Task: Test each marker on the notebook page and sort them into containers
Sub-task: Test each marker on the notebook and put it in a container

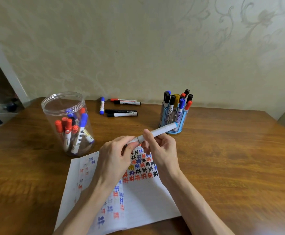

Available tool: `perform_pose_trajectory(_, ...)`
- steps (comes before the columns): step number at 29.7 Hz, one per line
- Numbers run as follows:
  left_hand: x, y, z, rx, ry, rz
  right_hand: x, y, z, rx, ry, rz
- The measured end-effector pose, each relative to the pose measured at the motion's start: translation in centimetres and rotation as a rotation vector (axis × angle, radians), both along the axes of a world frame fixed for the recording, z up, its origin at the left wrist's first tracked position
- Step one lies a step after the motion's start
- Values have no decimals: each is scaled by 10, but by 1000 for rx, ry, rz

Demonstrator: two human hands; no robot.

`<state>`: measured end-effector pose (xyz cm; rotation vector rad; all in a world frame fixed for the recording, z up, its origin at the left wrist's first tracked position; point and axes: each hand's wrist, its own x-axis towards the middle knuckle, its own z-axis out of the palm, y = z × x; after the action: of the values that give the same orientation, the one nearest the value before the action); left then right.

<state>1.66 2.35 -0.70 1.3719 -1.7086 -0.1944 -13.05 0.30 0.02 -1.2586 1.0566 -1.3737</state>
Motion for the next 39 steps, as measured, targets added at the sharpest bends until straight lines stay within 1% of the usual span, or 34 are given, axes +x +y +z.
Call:
perform_pose_trajectory(4, -3, -1, -4, -57, -49, 2, 0, 0, -1, 33, -16, -3)
perform_pose_trajectory(9, 0, 1, -6, -9, -86, -60, -7, 3, -4, 127, 18, 95)
perform_pose_trajectory(12, 4, 0, -8, -10, -82, -65, -6, 3, -6, 136, 65, 98)
perform_pose_trajectory(16, 5, 1, -10, -90, -91, -39, -1, 3, -7, 147, -30, 74)
perform_pose_trajectory(20, 4, 5, -7, -128, -140, -43, 0, 4, -6, 153, -57, 64)
perform_pose_trajectory(25, 3, 3, -9, -51, -41, -40, -4, 5, -2, 109, -3, 111)
perform_pose_trajectory(28, 0, 4, -8, -39, -18, -40, -3, 3, -4, 129, -2, 74)
perform_pose_trajectory(31, 0, 5, -8, -104, -82, -12, 1, 1, -6, 164, -25, 28)
perform_pose_trajectory(35, 1, 4, -7, -132, -167, 13, 3, 1, -6, 190, -32, 16)
perform_pose_trajectory(37, 0, 5, -6, -111, -126, 15, 1, 2, -3, 172, -23, 28)
perform_pose_trajectory(39, 1, 4, -6, -1, 1, 30, -1, 4, -1, 140, 12, 47)
